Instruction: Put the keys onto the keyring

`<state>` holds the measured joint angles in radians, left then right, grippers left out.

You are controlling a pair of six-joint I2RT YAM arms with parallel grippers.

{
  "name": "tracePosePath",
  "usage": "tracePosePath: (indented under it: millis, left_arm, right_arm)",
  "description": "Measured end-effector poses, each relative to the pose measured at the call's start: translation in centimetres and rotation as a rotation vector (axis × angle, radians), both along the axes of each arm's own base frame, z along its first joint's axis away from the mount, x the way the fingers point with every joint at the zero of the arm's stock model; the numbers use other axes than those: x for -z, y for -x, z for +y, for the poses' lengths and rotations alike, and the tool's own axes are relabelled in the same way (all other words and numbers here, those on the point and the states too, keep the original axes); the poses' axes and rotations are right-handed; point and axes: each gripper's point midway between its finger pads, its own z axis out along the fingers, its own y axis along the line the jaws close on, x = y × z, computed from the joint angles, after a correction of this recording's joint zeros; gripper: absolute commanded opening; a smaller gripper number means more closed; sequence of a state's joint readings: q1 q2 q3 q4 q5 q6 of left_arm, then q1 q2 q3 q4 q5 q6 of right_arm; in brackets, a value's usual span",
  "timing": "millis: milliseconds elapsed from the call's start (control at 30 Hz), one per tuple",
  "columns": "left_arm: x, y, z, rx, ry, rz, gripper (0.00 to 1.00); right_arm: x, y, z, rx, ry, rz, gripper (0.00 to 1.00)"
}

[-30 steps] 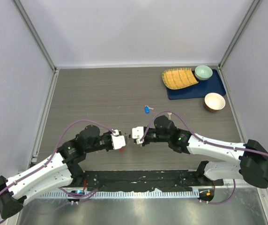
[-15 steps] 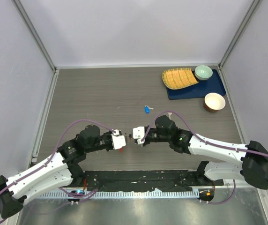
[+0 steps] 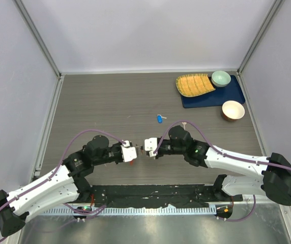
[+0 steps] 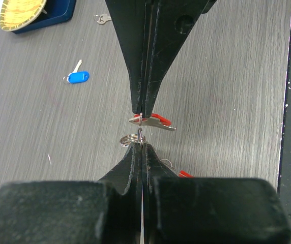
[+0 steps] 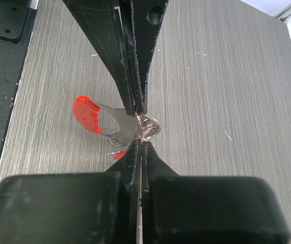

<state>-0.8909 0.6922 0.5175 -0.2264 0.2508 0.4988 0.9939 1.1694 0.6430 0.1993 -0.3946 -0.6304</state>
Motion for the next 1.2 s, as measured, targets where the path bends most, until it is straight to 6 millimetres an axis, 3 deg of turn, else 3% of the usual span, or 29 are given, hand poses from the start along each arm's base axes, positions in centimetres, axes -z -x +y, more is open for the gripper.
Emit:
tracePosePath:
  millis: [1200]
  left_arm:
    - [0.13,0.48,-0.31,0.033,-0.004,0.015,0.00]
  right_arm:
    - [-0.01,0.36,0.12,-0.021,-0.003,0.005,0.01]
